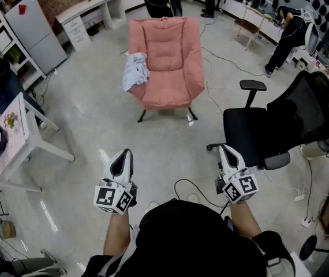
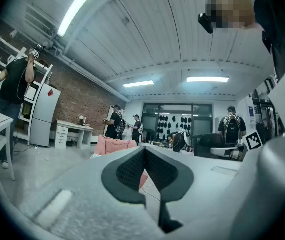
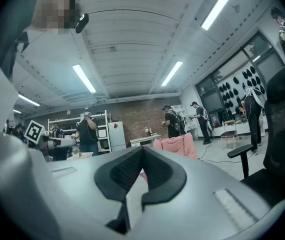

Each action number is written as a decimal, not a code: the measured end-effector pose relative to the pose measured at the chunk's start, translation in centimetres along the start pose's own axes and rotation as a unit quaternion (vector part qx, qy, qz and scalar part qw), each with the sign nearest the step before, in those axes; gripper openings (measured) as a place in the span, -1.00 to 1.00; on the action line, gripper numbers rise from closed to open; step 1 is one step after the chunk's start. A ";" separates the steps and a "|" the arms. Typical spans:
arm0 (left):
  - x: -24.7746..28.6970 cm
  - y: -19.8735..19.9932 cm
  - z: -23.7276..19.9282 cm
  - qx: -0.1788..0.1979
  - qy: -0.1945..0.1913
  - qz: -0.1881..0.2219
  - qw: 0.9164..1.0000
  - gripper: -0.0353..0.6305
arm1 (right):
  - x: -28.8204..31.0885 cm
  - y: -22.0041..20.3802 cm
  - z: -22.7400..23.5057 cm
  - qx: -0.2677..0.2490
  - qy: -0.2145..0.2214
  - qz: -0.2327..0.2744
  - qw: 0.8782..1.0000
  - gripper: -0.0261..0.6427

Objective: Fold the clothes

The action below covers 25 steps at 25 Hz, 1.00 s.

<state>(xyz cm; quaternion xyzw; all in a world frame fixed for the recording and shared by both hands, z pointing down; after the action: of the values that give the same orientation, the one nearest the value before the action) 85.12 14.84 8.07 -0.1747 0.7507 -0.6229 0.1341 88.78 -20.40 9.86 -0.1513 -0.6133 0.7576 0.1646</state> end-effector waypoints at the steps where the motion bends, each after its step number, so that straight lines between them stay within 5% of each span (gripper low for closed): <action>1: -0.1 0.0 -0.1 0.002 -0.001 -0.002 1.000 -0.90 | 0.1 -0.1 -0.2 -0.001 0.000 0.001 1.000 -0.91; 20: 1.2 0.1 1.4 0.014 0.008 -0.007 1.000 -0.88 | -0.3 0.6 1.2 -0.043 -0.006 0.021 0.999 -0.90; 22: 1.8 0.0 1.6 0.013 0.023 -0.012 1.000 0.18 | -0.3 0.8 1.3 -0.049 -0.006 0.025 0.998 0.00; 25: 2.5 -0.2 1.9 0.020 0.042 -0.015 0.999 0.49 | -0.5 0.9 1.6 -0.055 -0.011 0.030 0.998 0.25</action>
<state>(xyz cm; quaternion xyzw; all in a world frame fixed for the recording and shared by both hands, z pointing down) 83.68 12.05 7.96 -0.1564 0.7403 -0.6466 0.0967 88.49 -22.20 9.34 -0.1697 -0.6508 0.7291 0.1266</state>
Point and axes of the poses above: the fingertips, and each gripper's own axes: x forward along the fingers, z to its right, y out of its top, the point moved 5 cm from there along -x, backward along the fingers, and after that the axes turned 6 degrees about y, right-handed, at the moved point
